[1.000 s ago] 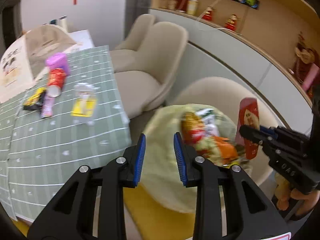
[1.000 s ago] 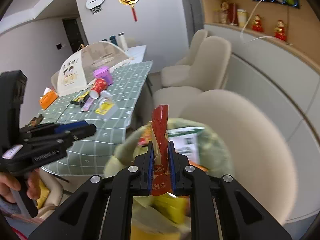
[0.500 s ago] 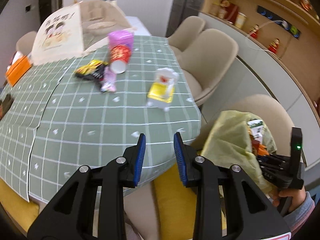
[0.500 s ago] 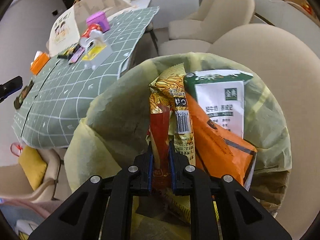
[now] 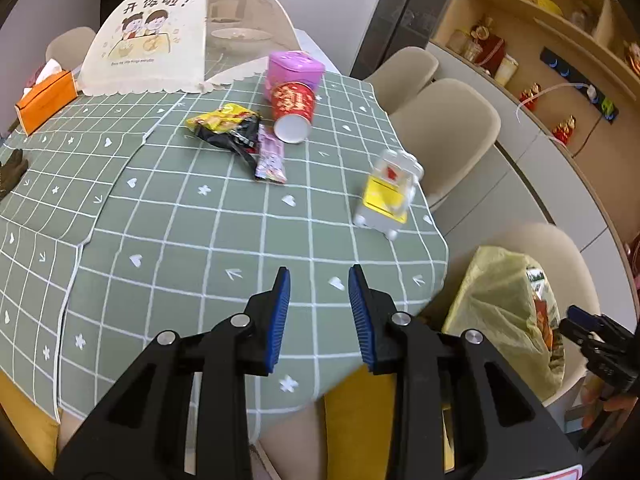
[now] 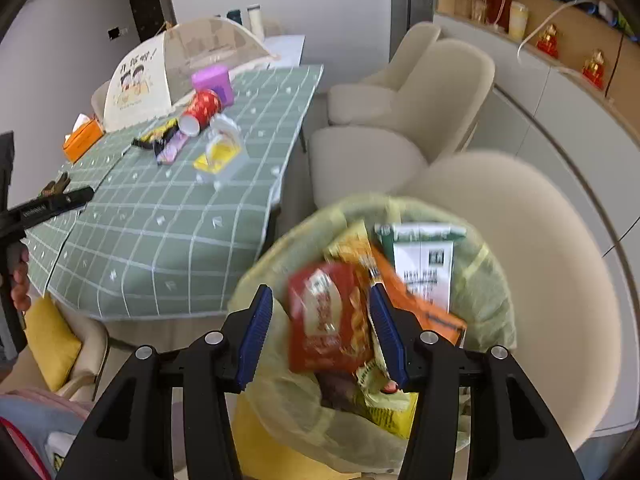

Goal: Collect trash
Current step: 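Reach the left tool to the yellow chip bag while the right tool reaches the red paper cup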

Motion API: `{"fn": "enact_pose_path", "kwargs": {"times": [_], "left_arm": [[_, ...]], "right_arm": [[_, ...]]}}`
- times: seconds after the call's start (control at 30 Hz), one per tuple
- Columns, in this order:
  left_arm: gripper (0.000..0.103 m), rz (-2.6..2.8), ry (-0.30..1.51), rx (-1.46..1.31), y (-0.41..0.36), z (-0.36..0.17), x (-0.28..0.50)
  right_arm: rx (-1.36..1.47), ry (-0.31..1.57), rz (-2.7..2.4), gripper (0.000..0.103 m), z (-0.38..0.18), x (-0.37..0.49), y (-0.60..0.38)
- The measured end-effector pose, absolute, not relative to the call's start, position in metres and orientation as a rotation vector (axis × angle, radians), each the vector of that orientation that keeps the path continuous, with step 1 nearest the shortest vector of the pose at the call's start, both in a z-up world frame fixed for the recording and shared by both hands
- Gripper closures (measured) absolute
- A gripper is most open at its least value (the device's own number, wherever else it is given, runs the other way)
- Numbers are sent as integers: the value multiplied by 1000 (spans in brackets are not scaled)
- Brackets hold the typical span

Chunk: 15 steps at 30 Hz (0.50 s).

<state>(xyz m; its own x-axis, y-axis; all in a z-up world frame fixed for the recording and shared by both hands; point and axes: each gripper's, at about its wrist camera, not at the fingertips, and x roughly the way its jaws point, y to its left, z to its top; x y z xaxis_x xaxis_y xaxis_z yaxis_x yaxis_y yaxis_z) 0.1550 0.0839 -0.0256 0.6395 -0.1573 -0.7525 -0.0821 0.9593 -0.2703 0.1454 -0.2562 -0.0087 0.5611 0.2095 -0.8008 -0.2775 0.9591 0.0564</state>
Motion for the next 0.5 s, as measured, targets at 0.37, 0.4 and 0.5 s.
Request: {"fn": "enact_pose_path", "kwargs": {"times": [0.37, 0.4, 0.5], "left_arm": [[69, -61, 846, -301, 154, -28, 190], [69, -65, 844, -300, 160, -28, 194], [67, -94, 829, -296, 178, -29, 207]], "right_arm": [[-19, 835, 313, 55, 9, 174, -175], [-10, 828, 318, 55, 10, 178, -166], [6, 821, 319, 55, 10, 188, -146]]}}
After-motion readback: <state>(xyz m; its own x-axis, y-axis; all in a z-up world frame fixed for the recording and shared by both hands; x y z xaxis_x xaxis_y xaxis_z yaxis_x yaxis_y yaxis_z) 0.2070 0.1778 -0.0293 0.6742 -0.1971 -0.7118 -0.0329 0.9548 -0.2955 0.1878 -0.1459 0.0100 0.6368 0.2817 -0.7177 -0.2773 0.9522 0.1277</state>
